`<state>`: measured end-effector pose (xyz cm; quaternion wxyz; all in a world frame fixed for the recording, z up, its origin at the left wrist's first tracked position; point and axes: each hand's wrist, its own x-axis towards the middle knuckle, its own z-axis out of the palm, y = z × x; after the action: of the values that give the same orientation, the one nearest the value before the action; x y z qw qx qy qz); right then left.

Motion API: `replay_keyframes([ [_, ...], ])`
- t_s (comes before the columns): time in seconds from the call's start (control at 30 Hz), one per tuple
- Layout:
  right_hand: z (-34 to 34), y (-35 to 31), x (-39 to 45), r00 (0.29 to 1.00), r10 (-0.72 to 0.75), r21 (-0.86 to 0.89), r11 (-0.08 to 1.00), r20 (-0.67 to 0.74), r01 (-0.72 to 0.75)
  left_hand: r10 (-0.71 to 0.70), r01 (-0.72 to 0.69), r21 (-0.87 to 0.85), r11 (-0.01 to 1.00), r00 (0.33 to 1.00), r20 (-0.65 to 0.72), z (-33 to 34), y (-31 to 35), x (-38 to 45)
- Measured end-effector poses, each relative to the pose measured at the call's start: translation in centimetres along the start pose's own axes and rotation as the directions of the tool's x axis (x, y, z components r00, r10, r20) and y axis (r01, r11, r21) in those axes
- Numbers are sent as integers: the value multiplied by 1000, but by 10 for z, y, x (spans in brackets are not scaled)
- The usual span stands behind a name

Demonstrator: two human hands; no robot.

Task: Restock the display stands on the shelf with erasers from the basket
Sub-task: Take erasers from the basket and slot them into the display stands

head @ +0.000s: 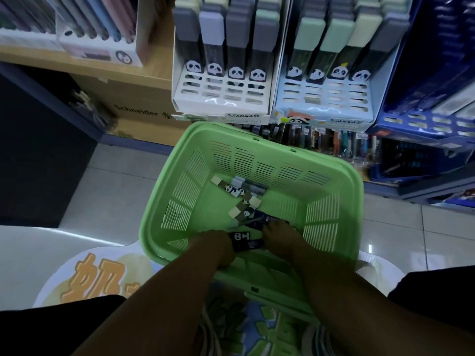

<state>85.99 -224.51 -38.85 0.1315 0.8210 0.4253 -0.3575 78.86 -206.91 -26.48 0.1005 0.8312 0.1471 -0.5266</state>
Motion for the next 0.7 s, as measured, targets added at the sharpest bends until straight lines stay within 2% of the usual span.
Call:
replay_keyframes([
  [0.1,-6,2,-3,994,108,52,993,-14,-107,19,-20,-19,1000,999,-29,4,0,4],
  [0.27,-9,4,-5,997,46,28,999,-70,-44,36,-38,-25,999,997,-75,9,-3,13],
  [0.4,-16,4,-1,966,231,252,947,-113,-197,53,-57,-35,998,993,-106,12,1,18],
  [0.47,-19,3,2,956,277,297,925,-97,-238,66,-74,-56,996,989,-132,14,3,24],
  [0.7,-29,6,15,951,290,247,934,-104,-258,62,-71,-132,989,996,-67,14,13,50],
])
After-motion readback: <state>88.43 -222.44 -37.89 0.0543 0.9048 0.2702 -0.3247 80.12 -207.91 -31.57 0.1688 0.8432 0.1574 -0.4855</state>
